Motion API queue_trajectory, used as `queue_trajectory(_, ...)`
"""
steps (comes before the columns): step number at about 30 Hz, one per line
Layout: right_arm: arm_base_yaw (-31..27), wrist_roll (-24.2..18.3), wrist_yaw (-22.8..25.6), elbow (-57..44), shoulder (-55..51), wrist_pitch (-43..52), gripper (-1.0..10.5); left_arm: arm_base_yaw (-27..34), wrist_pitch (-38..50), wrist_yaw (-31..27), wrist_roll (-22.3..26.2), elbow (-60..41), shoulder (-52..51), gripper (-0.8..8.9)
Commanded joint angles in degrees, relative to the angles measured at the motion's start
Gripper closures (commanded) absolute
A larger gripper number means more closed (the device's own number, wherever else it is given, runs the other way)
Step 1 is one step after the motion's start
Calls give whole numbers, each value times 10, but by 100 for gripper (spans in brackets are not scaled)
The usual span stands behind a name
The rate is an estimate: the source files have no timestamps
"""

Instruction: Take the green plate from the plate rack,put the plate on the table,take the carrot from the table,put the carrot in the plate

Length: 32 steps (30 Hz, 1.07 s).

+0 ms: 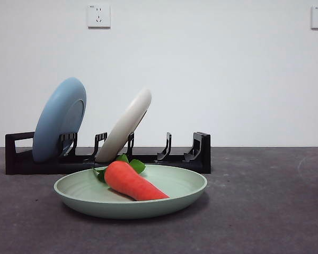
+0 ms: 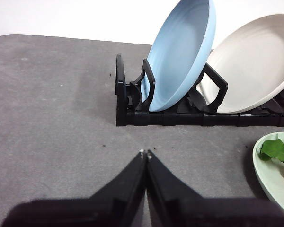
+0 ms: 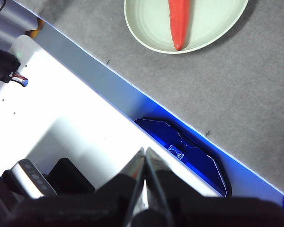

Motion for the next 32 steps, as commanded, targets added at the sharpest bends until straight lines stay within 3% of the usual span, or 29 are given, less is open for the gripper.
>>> queue_trajectory(1,1,5,2,-1,0,3,945,2,0,-1,-2,-7,-2,815)
queue_trajectory(5,1,5,2,-1,0,3,945,2,0,-1,-2,-7,-2,815)
queue_trajectory(9,-38,-68,54,-2,-25,36,945,2,0,-1,-2,-7,-2,815)
queue_trajectory(11,-80,-87,61,-4,-43,85,945,2,0,-1,-2,-7,-2,815)
queue_trajectory(15,-203,-110,27,-20,-92,177,945,2,0,0,-2,-7,-2,815)
queue_trajectory(19,-320,-169,28,-55,-140,231,945,2,0,-1,-2,-7,-2,815)
queue_trajectory(22,-376,-204,28,-100,-181,290,945,2,0,0,-2,-7,-2,815)
queue_trajectory(26,-414,-204,28,-202,-245,424,945,2,0,0,-2,-7,-2,815)
queue_trajectory(32,-423,-182,31,-389,-337,590,945,2,0,-1,-2,-7,-2,815)
